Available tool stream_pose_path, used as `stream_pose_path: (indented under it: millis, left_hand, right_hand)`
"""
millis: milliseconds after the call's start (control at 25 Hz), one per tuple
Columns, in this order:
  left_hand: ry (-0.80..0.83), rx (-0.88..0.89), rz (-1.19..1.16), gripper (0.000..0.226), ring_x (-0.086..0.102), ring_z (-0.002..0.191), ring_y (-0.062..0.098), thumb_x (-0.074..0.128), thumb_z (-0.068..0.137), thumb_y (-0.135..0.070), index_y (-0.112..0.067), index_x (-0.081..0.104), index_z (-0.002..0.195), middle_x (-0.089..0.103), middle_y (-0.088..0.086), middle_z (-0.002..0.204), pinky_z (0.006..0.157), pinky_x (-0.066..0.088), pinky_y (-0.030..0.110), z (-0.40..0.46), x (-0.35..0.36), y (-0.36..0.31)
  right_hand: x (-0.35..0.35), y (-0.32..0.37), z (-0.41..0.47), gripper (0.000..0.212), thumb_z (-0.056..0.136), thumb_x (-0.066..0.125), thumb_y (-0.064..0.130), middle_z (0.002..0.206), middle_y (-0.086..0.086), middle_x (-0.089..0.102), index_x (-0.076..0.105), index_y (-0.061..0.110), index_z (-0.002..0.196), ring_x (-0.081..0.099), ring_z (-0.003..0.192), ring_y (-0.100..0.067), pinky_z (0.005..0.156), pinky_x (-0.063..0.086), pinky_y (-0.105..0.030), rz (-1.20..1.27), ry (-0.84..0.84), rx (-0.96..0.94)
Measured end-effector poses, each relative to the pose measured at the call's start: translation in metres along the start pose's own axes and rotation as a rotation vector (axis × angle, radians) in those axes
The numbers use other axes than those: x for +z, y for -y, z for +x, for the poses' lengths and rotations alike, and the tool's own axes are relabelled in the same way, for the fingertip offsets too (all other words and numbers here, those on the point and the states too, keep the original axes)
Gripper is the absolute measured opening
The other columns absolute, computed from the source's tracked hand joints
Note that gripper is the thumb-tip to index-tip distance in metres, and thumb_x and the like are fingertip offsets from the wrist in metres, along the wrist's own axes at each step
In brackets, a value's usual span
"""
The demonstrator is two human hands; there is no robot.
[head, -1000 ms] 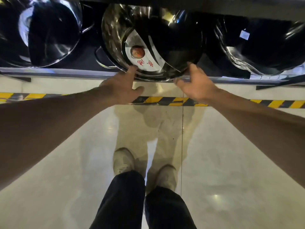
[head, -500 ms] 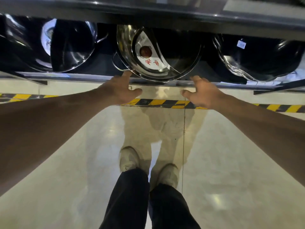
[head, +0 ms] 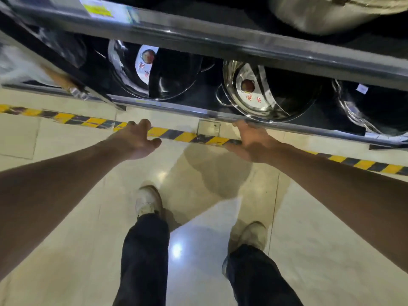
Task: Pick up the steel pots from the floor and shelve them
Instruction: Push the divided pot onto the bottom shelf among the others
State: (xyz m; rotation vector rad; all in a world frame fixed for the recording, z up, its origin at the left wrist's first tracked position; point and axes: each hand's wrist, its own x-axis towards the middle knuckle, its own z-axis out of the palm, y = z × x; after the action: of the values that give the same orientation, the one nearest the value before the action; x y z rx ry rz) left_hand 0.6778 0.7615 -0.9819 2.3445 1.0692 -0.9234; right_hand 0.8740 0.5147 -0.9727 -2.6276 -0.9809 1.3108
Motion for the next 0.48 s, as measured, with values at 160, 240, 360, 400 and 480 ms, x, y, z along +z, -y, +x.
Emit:
stream_pose_path:
  millis: [160,240,360,400,480]
  left_hand:
    - [-0.028,0.003,0.066,0.074,0.047,0.129,0.047,0.056,0.093,-0.054,-0.022,0.030,0.155,0.036,0.023,0.150,0.098,0.047,0.050,0.058,-0.012,0.057]
    - [-0.054,0.080,0.111,0.079,0.037,0.138,0.052,0.057,0.094,-0.051,-0.025,0.020,0.159,0.023,0.023,0.160,0.106,0.042,0.056,0.087,-0.016,0.064]
    - [-0.075,0.095,0.171,0.086,0.012,0.150,0.050,0.055,0.096,-0.049,-0.033,0.002,0.162,-0.002,0.017,0.169,0.114,0.030,0.062,0.132,-0.026,0.078]
    - [-0.056,0.124,0.201,0.088,0.005,0.152,0.050,0.054,0.096,-0.050,-0.036,-0.003,0.161,-0.010,0.014,0.169,0.115,0.027,0.064,0.142,-0.024,0.080]
    - [-0.018,0.190,0.273,0.092,-0.001,0.151,0.052,0.055,0.095,-0.051,-0.040,-0.010,0.159,-0.020,0.012,0.168,0.115,0.026,0.066,0.159,-0.020,0.083]
  right_hand:
    - [0.019,0.066,0.065,0.075,0.091,0.059,0.052,0.148,-0.018,0.041,0.028,0.022,0.153,0.035,0.137,-0.043,0.102,0.038,-0.048,-0.096,-0.034,-0.032]
    - [0.023,0.083,0.097,0.079,0.090,0.057,0.051,0.153,-0.017,0.034,0.022,0.023,0.156,0.033,0.138,-0.045,0.102,0.038,-0.051,-0.131,-0.054,-0.015]
    - [0.032,0.113,0.146,0.091,0.092,0.055,0.050,0.167,-0.014,0.005,0.001,0.025,0.161,0.015,0.148,-0.049,0.113,0.031,-0.054,-0.164,-0.037,-0.042]
    - [0.036,0.122,0.159,0.093,0.093,0.054,0.050,0.169,-0.013,-0.005,-0.004,0.027,0.161,0.011,0.149,-0.050,0.113,0.031,-0.054,-0.171,-0.042,-0.041]
    - [0.043,0.136,0.179,0.095,0.093,0.054,0.050,0.167,-0.010,-0.020,-0.011,0.031,0.160,0.006,0.149,-0.049,0.109,0.035,-0.053,-0.163,-0.046,-0.017]
